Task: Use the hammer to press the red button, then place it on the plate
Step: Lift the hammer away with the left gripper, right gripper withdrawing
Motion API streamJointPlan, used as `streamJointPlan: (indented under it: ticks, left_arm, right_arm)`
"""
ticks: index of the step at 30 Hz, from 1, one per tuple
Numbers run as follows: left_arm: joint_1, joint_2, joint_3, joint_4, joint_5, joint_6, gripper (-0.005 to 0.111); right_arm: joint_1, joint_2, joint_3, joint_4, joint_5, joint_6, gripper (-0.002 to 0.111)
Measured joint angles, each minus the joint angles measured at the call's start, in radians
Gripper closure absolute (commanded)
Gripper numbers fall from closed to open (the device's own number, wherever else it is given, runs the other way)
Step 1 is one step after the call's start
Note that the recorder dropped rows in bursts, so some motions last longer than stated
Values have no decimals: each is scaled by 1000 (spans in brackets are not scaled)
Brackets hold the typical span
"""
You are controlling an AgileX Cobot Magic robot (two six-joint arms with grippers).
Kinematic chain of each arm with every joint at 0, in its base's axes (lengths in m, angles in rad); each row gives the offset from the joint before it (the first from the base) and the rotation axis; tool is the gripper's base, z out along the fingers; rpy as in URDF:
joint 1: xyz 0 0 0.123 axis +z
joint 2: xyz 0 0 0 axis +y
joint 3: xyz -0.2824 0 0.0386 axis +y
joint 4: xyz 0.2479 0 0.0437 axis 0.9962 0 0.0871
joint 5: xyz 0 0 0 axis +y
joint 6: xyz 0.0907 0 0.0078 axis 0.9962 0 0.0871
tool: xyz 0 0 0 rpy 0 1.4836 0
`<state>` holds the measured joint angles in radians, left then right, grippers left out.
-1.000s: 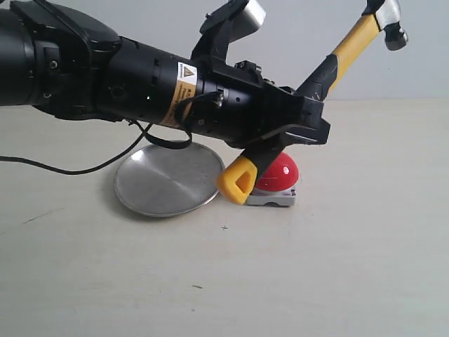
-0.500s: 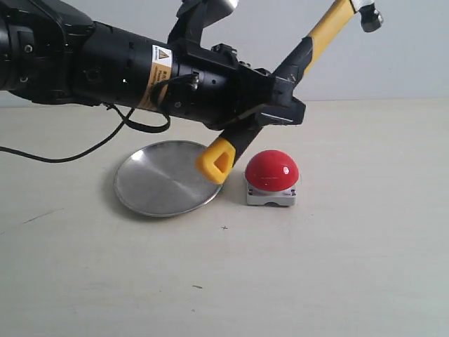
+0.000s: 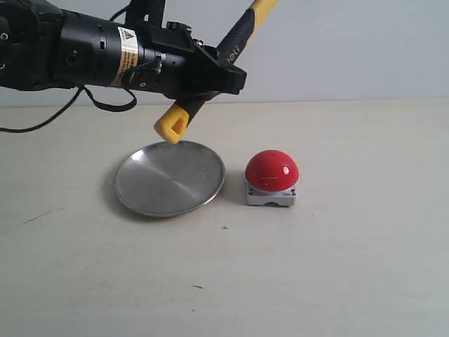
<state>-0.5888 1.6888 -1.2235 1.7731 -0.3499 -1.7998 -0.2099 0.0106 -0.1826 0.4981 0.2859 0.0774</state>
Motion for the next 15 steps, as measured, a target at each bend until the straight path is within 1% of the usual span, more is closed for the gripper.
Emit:
streamJointPlan:
  ticks: [2, 5, 10, 12, 13, 15]
  left_arm:
    - [0, 0, 0, -1, 53, 74, 107]
    - [0, -2, 0, 1, 176, 174, 107]
    - [-26, -2, 0, -12, 465, 363, 107]
    - [-55, -2, 0, -74, 622, 524, 107]
    - [-69, -2, -6, -128, 701, 609, 107]
    - [-102, -2, -34, -272, 851, 844, 107]
  right_arm:
    - [0, 0, 0, 0, 0, 0, 108]
    - [0, 0, 0, 0, 0, 0, 108]
    - [0, 0, 0, 0, 1, 2, 108]
    - [0, 0, 0, 0, 1, 2, 108]
    - [0, 0, 0, 0, 1, 2, 108]
    - [0, 0, 0, 0, 1, 2, 108]
